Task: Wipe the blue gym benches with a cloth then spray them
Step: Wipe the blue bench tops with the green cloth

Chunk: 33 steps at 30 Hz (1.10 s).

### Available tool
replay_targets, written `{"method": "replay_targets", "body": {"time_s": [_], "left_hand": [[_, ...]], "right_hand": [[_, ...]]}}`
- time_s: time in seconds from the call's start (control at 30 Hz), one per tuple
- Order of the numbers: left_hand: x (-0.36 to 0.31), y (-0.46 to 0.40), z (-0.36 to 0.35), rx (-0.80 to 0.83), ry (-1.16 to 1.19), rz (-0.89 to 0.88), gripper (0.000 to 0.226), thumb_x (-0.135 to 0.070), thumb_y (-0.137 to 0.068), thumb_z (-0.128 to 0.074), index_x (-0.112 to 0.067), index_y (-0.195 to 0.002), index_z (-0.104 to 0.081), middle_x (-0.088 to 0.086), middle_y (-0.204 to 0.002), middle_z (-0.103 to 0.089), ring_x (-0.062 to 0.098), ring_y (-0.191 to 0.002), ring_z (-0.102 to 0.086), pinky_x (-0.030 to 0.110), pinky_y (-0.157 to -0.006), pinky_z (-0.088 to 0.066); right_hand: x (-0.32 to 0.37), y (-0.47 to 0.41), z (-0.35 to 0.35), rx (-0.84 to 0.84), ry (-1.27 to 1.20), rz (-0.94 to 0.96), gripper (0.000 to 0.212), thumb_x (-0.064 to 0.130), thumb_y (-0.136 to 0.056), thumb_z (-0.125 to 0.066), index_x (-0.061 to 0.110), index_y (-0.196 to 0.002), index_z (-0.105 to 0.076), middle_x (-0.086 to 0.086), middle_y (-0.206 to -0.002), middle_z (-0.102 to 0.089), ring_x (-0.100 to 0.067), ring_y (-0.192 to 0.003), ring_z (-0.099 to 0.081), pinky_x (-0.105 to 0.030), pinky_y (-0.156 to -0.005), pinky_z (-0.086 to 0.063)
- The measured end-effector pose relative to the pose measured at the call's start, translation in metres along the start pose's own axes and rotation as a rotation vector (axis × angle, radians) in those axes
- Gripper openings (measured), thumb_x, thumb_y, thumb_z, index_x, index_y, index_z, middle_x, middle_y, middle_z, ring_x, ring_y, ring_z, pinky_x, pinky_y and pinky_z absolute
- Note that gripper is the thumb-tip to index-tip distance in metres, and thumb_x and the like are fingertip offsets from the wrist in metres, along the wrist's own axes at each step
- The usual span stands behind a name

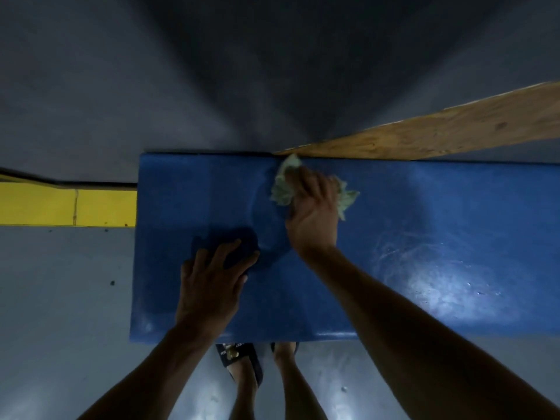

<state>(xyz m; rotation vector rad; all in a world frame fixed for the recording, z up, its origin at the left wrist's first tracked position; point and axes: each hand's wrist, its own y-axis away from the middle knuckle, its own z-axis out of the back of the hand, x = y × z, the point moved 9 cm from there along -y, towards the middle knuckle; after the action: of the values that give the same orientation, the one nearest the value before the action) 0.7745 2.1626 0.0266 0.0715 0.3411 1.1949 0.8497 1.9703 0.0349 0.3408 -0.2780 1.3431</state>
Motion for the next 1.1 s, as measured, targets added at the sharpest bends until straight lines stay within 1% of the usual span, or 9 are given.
{"method": "replay_targets", "body": {"time_s": [0.13, 0.23, 0.3, 0.47, 0.57, 0.67, 0.8, 0.97, 1.1], "left_hand": [[-0.001, 0.002, 0.002, -0.043, 0.012, -0.02, 0.058, -0.026, -0.075, -0.083, -0.042, -0.127, -0.061, -0.001, -0.134, -0.058, 0.034, -0.101, -0.051, 0.048, -0.078, -0.045], [-0.001, 0.003, 0.001, -0.042, 0.02, -0.022, 0.06, -0.025, -0.075, -0.083, -0.042, -0.128, -0.06, 0.0, -0.134, -0.058, 0.035, -0.102, -0.052, 0.049, -0.079, -0.045], [0.001, 0.002, 0.0, -0.024, 0.02, -0.001, 0.062, -0.027, -0.075, -0.083, -0.045, -0.128, -0.057, -0.002, -0.135, -0.057, 0.033, -0.103, -0.052, 0.049, -0.079, -0.046], [0.0, 0.001, 0.003, -0.032, 0.036, 0.009, 0.063, -0.029, -0.075, -0.083, -0.048, -0.128, -0.054, -0.006, -0.134, -0.054, 0.028, -0.103, -0.048, 0.049, -0.08, -0.047], [0.0, 0.001, 0.005, -0.05, 0.035, 0.008, 0.061, -0.028, -0.075, -0.082, -0.046, -0.127, -0.057, -0.006, -0.132, -0.055, 0.027, -0.101, -0.048, 0.046, -0.08, -0.046], [-0.002, 0.003, 0.006, -0.082, 0.058, -0.011, 0.063, -0.023, -0.072, -0.084, -0.044, -0.126, -0.058, -0.003, -0.13, -0.059, 0.028, -0.1, -0.049, 0.044, -0.08, -0.044], [0.0, 0.002, 0.005, -0.068, 0.061, -0.02, 0.061, -0.023, -0.072, -0.084, -0.043, -0.125, -0.063, -0.002, -0.13, -0.058, 0.029, -0.1, -0.051, 0.044, -0.08, -0.045], [0.003, 0.0, 0.003, -0.05, 0.094, -0.003, 0.056, -0.03, -0.077, -0.081, -0.047, -0.125, -0.06, -0.006, -0.132, -0.057, 0.025, -0.102, -0.049, 0.045, -0.082, -0.045], [0.007, -0.001, 0.002, -0.05, 0.095, -0.036, 0.06, -0.033, -0.077, -0.08, -0.049, -0.128, -0.053, -0.007, -0.133, -0.056, 0.025, -0.102, -0.048, 0.047, -0.081, -0.047]], "right_hand": [[-0.041, -0.005, 0.008, 0.157, 0.203, 0.361, 0.059, 0.023, -0.088, -0.049, 0.022, -0.147, -0.049, -0.007, -0.151, -0.048, -0.035, -0.134, -0.046, -0.052, -0.108, -0.04], [-0.131, -0.005, 0.049, 0.121, 0.269, 0.123, 0.062, 0.032, -0.089, -0.047, 0.028, -0.151, -0.042, -0.004, -0.156, -0.039, -0.035, -0.132, -0.041, -0.051, -0.098, -0.042], [-0.162, 0.006, 0.069, 0.058, 0.263, -0.087, 0.065, 0.021, -0.088, -0.057, 0.028, -0.15, -0.041, -0.004, -0.155, -0.037, -0.037, -0.125, -0.038, -0.049, -0.094, -0.039], [-0.122, 0.009, 0.04, -0.114, 0.103, -0.366, 0.069, 0.011, -0.08, -0.064, 0.022, -0.147, -0.048, -0.008, -0.146, -0.047, -0.037, -0.111, -0.042, -0.042, -0.086, -0.038], [-0.039, -0.004, 0.005, -0.081, 0.069, -0.182, 0.064, 0.014, -0.081, -0.063, 0.02, -0.143, -0.049, -0.005, -0.141, -0.051, -0.032, -0.105, -0.044, -0.033, -0.08, -0.036], [0.027, -0.013, -0.012, 0.017, 0.125, 0.115, 0.066, 0.012, -0.076, -0.066, 0.018, -0.14, -0.053, -0.003, -0.136, -0.055, -0.031, -0.102, -0.049, -0.037, -0.077, -0.042], [-0.006, -0.019, 0.005, 0.103, 0.295, 0.353, 0.065, 0.022, -0.08, -0.062, 0.024, -0.144, -0.051, 0.0, -0.142, -0.055, -0.032, -0.105, -0.052, -0.039, -0.081, -0.037], [-0.112, 0.0, 0.056, 0.048, 0.304, 0.004, 0.065, 0.021, -0.085, -0.059, 0.031, -0.148, -0.045, 0.005, -0.152, -0.046, -0.034, -0.113, -0.044, -0.043, -0.084, -0.031], [-0.096, 0.0, 0.041, -0.059, 0.166, -0.298, 0.062, 0.009, -0.087, -0.057, 0.03, -0.145, -0.051, 0.008, -0.15, -0.049, -0.036, -0.107, -0.045, -0.043, -0.082, -0.045]]}}
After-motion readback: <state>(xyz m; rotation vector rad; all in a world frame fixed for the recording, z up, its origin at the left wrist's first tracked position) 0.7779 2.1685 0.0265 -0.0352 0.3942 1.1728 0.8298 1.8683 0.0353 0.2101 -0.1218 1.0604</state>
